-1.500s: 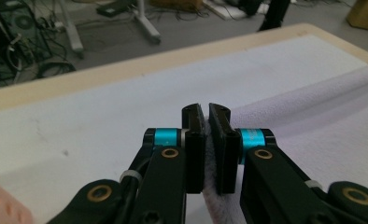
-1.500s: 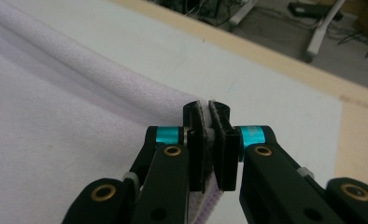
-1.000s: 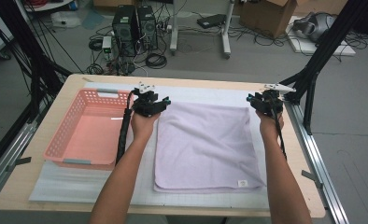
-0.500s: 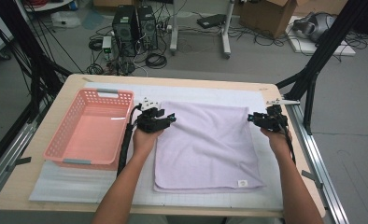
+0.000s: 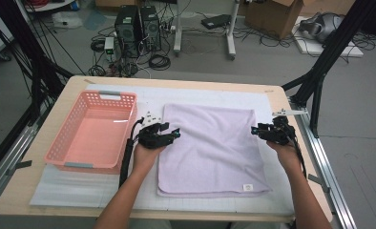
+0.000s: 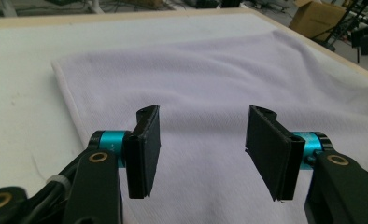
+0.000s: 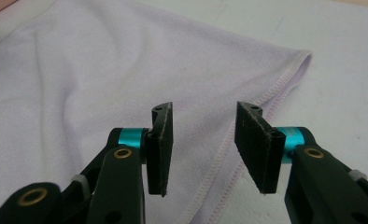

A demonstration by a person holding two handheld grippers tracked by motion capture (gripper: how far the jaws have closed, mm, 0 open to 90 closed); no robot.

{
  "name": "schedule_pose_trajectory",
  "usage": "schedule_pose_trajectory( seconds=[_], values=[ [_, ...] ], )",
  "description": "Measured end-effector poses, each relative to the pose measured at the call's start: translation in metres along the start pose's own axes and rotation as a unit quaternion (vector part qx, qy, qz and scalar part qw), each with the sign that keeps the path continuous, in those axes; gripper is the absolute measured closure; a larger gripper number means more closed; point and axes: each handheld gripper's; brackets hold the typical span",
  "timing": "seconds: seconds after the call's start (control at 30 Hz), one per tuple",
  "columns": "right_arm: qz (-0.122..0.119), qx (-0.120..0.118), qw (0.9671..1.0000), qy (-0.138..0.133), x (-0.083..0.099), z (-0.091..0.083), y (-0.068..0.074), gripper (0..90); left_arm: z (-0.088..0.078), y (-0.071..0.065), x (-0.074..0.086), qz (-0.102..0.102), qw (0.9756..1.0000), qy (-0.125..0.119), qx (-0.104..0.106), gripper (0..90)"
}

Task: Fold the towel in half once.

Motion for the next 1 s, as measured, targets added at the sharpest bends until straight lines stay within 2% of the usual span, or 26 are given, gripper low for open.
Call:
schedule_pose_trajectory(
  seconds=[0.03, 0.13, 0.2, 0.27, 0.33, 0.37, 0.4, 0.43, 0.47, 0.5, 0.53, 0.6, 0.63, 0.67, 0.73, 0.8, 0.87, 0.93, 1.0],
  values=[
    [-0.002, 0.005, 1.0, -0.002, 0.002, 0.0, 0.001, 59.1, 0.0, -0.001, 0.004, -0.003, 1.0, 0.001, 0.0, 44.4],
    [0.012, 0.014, 0.9997, 0.014, 0.01, 0.01, -0.003, 61.2, 0.002, -0.002, 0.008, -0.004, 0.9994, 0.034, 0.001, 40.8],
    [0.026, 0.016, 0.9993, 0.02, 0.014, 0.018, -0.005, 61.7, 0.001, -0.003, 0.007, 0.0, 0.9992, 0.04, -0.002, 40.9],
    [0.033, 0.031, 0.9984, 0.033, 0.016, 0.027, -0.004, 63.0, 0.0, -0.003, 0.007, -0.004, 0.9993, 0.038, -0.003, 41.1],
    [0.037, 0.035, 0.9976, 0.046, 0.017, 0.037, -0.004, 68.9, -0.001, -0.002, 0.007, -0.006, 0.9991, 0.042, -0.009, 41.1],
    [0.033, 0.044, 0.9974, 0.047, 0.017, 0.04, -0.003, 73.8, -0.001, -0.001, 0.007, -0.01, 0.9989, 0.045, -0.01, 41.1],
    [0.035, 0.043, 0.9976, 0.042, 0.017, 0.041, -0.003, 83.6, -0.001, -0.001, 0.008, -0.01, 0.9985, 0.051, -0.015, 41.1],
    [0.031, 0.041, 0.9978, 0.042, 0.016, 0.042, -0.003, 85.9, -0.002, -0.001, 0.008, -0.01, 0.9983, 0.054, -0.017, 41.0],
    [0.019, 0.055, 0.9973, 0.045, 0.015, 0.042, -0.003, 87.0, -0.002, -0.001, 0.008, -0.011, 0.9981, 0.058, -0.019, 41.0],
    [0.012, 0.088, 0.9951, 0.043, 0.014, 0.04, -0.002, 87.3, -0.003, -0.001, 0.009, -0.01, 0.9983, 0.053, -0.02, 41.1],
    [0.022, 0.109, 0.9932, 0.034, 0.014, 0.037, -0.003, 87.4, -0.005, -0.001, 0.012, -0.012, 0.9986, 0.047, -0.023, 41.4],
    [0.054, 0.129, 0.99, 0.018, 0.016, 0.034, -0.011, 86.9, -0.006, 0.0, 0.017, -0.018, 0.9983, 0.052, -0.022, 42.4],
    [0.071, 0.121, 0.99, 0.016, 0.018, 0.034, -0.014, 84.7, -0.006, 0.0, 0.018, -0.018, 0.9979, 0.059, -0.021, 42.3],
    [0.077, 0.116, 0.9901, 0.017, 0.019, 0.034, -0.014, 81.6, -0.006, 0.0, 0.019, -0.018, 0.9973, 0.069, -0.019, 41.9],
    [0.072, 0.112, 0.9911, 0.006, 0.021, 0.033, -0.012, 71.5, -0.008, -0.002, 0.022, -0.017, 0.9973, 0.069, -0.018, 41.4],
    [0.087, 0.095, 0.9917, -0.008, 0.024, 0.028, -0.012, 65.0, -0.012, -0.005, 0.024, -0.015, 0.997, 0.075, -0.014, 41.5],
    [0.086, 0.085, 0.9926, -0.007, 0.028, 0.021, -0.012, 62.1, -0.018, -0.009, 0.028, -0.017, 0.9971, 0.074, -0.006, 41.8],
    [0.08, 0.082, 0.9933, -0.019, 0.034, 0.01, -0.009, 61.4, -0.025, -0.011, 0.034, -0.013, 0.9973, 0.073, -0.002, 41.8],
    [0.073, 0.074, 0.9943, -0.024, 0.042, 0.0, -0.005, 61.1, -0.032, -0.011, 0.042, -0.023, 0.9973, 0.069, 0.006, 41.8]
  ],
)
Point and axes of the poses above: each handheld gripper's, and its own axes: z roughly forward along the jaws, x roughly out of its underside, y roughly to its left, and after that the axes turned 8 degrees about y, right-handed
